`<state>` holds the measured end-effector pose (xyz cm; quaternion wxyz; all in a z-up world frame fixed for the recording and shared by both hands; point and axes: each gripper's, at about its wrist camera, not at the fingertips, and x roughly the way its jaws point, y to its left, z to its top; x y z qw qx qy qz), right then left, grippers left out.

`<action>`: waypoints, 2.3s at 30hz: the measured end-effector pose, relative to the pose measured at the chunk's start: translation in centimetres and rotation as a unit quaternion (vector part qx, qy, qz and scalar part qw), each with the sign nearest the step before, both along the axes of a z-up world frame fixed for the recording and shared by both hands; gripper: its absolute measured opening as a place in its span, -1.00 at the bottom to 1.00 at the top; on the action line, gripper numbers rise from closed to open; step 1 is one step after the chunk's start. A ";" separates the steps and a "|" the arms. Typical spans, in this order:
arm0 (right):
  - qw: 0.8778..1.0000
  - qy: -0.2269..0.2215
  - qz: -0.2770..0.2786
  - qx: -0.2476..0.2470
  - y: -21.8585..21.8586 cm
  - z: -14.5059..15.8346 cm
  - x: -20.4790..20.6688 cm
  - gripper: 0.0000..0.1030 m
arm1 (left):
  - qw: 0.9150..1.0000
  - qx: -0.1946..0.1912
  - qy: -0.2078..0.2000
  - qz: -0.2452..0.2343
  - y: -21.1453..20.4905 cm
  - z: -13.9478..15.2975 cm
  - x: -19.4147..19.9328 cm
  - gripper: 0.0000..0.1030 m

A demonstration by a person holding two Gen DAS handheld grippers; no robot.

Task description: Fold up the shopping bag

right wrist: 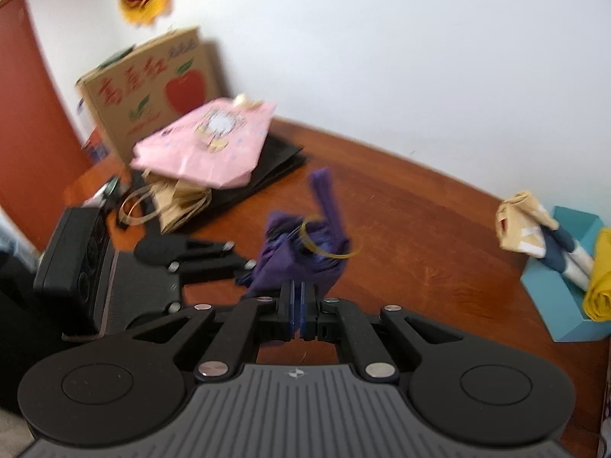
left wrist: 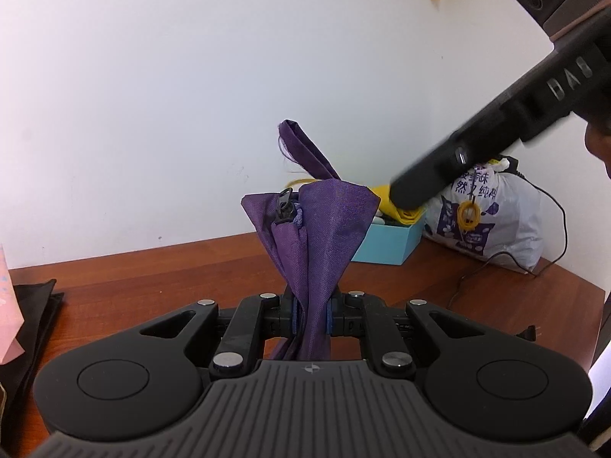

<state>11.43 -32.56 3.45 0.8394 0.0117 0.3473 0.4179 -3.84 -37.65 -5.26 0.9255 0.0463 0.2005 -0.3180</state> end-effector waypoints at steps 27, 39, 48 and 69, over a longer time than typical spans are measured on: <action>0.999 0.037 -0.004 0.001 4.0 -3.4 2.5 -0.98 | 0.996 0.029 0.038 -0.081 3.1 -1.1 0.8 -0.73; 0.996 0.081 0.016 0.034 4.1 -5.0 4.5 -0.96 | 0.997 0.026 0.048 -0.051 1.5 -1.7 0.4 -0.73; 0.996 0.075 0.020 0.034 4.2 -4.2 4.1 -0.99 | 0.998 0.010 0.048 -0.031 0.2 -2.5 -0.5 -0.73; 0.995 0.065 0.003 0.070 4.6 -2.1 -0.1 -1.00 | 0.995 -0.050 0.077 -0.024 0.8 -0.9 -0.6 -0.73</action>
